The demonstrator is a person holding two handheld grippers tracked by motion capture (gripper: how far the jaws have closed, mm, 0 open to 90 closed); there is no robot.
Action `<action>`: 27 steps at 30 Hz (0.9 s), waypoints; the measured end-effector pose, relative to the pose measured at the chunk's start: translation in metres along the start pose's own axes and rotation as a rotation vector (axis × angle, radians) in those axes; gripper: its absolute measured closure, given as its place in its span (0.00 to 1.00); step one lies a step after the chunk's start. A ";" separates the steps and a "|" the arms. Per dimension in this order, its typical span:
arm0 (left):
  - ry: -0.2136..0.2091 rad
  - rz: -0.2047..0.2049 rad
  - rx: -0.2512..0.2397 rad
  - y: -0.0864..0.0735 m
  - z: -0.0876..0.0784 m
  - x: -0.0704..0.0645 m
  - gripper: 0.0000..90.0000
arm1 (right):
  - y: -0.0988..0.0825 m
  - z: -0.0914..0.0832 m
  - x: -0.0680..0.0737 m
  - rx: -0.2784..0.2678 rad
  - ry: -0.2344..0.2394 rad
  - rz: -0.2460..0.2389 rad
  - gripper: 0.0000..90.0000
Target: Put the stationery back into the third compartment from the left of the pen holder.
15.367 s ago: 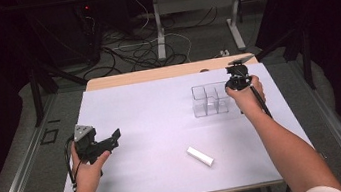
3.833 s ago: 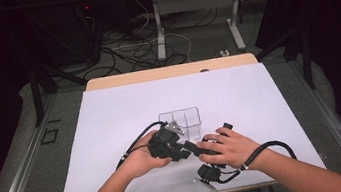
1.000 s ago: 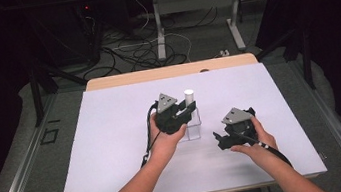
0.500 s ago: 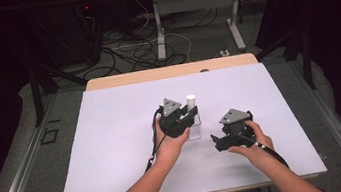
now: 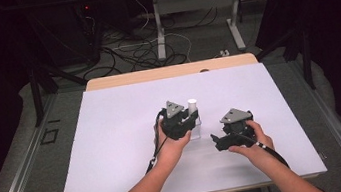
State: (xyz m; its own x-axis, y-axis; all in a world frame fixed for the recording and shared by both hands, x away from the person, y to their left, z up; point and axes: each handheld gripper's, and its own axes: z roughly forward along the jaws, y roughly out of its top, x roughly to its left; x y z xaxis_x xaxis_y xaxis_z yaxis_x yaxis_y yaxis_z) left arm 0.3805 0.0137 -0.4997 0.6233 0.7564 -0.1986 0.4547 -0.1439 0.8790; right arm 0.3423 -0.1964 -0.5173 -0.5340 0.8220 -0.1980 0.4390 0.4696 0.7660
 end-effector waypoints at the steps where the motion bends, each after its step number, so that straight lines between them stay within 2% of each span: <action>1: -0.001 0.003 0.002 0.000 0.000 0.001 0.77 | 0.000 0.000 0.000 -0.005 0.001 0.003 0.00; 3: -0.008 0.001 -0.003 0.001 -0.002 0.001 0.74 | -0.001 0.001 0.000 -0.015 0.000 0.004 0.00; 9: 0.002 0.011 -0.017 0.005 -0.013 0.005 0.51 | -0.001 0.000 -0.001 -0.002 -0.005 0.006 0.00; 16: -0.013 0.011 -0.022 0.012 -0.031 0.015 0.38 | 0.000 -0.001 -0.002 -0.010 -0.009 0.009 0.00; 23: 0.003 0.046 -0.052 0.019 -0.052 0.028 0.31 | 0.000 -0.001 -0.002 0.004 -0.004 0.016 0.00; 27: 0.034 0.071 -0.084 0.021 -0.064 0.035 0.31 | 0.000 -0.001 -0.002 -0.008 -0.005 0.019 0.00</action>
State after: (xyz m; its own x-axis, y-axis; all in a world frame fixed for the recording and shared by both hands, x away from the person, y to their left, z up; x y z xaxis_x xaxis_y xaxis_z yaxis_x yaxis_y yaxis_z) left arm 0.3714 0.0784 -0.4602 0.6299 0.7672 -0.1209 0.3543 -0.1453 0.9238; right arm 0.3432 -0.1985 -0.5163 -0.5221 0.8323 -0.1861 0.4435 0.4513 0.7744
